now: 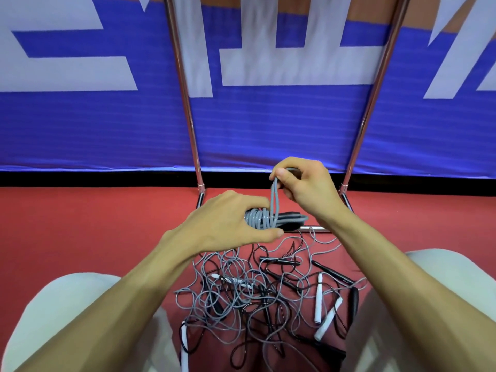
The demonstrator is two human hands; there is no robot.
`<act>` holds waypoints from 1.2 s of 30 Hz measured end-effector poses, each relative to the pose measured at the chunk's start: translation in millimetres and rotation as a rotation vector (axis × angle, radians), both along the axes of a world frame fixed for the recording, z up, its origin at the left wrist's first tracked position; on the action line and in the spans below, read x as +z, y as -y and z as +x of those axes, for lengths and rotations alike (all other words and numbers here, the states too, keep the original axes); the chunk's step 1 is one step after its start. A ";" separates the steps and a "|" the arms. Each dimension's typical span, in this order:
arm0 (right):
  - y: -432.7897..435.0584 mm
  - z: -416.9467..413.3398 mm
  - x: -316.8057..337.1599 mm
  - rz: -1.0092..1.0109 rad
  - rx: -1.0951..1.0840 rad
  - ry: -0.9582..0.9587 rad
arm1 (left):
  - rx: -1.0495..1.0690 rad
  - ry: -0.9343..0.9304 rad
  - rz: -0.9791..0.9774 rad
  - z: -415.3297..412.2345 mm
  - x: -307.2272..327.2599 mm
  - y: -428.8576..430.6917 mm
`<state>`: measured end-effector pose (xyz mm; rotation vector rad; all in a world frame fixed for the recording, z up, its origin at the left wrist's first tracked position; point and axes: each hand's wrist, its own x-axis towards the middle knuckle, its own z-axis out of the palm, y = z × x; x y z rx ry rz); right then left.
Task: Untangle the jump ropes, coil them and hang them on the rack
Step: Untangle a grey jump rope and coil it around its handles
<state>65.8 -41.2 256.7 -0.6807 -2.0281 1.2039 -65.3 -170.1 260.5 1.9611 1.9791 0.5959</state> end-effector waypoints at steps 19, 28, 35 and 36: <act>19.6 -1.1 2.6 -0.238 0.005 -0.057 | 0.451 0.839 0.190 -7.3 8.2 -6.4; 24.3 -4.2 2.7 -0.003 -0.082 -0.266 | 0.408 0.966 0.087 -0.3 10.1 -5.8; 19.1 0.3 1.1 0.149 0.039 -0.223 | 0.403 1.105 0.009 2.8 12.0 -5.2; 17.5 2.9 1.7 0.144 0.107 -0.201 | 0.413 1.125 -0.008 1.8 13.7 -4.6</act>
